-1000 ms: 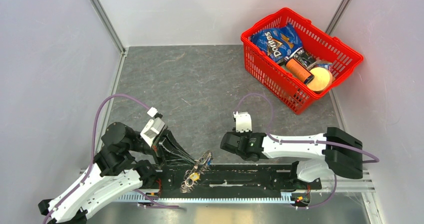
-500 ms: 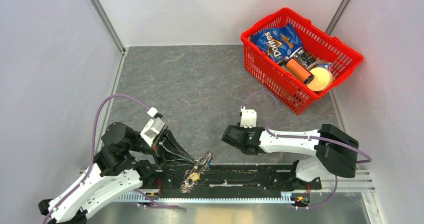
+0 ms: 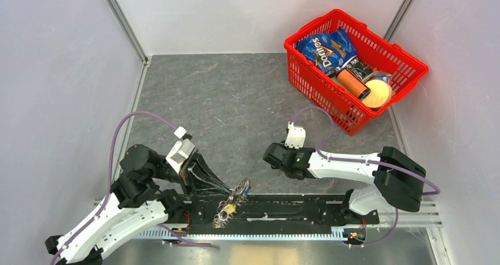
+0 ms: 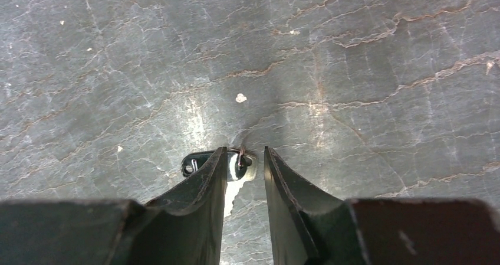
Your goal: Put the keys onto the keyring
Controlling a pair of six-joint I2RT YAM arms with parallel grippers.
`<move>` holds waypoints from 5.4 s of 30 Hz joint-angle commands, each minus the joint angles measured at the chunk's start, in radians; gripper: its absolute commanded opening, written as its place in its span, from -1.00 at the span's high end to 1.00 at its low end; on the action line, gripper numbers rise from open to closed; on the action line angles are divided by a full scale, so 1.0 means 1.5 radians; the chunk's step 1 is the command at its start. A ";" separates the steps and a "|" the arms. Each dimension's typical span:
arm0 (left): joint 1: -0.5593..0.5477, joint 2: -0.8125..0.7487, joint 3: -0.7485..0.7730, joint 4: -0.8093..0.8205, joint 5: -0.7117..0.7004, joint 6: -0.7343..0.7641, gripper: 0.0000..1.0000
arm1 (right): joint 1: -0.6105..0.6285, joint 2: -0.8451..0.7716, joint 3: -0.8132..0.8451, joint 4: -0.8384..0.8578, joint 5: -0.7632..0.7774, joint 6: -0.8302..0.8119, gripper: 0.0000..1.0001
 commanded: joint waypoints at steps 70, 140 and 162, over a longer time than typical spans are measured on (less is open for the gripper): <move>-0.003 -0.036 0.027 0.045 0.055 -0.079 0.96 | 0.073 -0.242 0.327 -0.172 -0.642 -0.749 1.00; -0.004 0.100 -0.021 0.321 -0.013 -0.253 0.96 | 0.101 -0.071 0.748 -0.335 -0.893 -1.037 1.00; -0.005 0.086 -0.022 0.321 -0.002 -0.246 0.96 | 0.106 -0.109 0.725 -0.357 -0.762 -1.018 1.00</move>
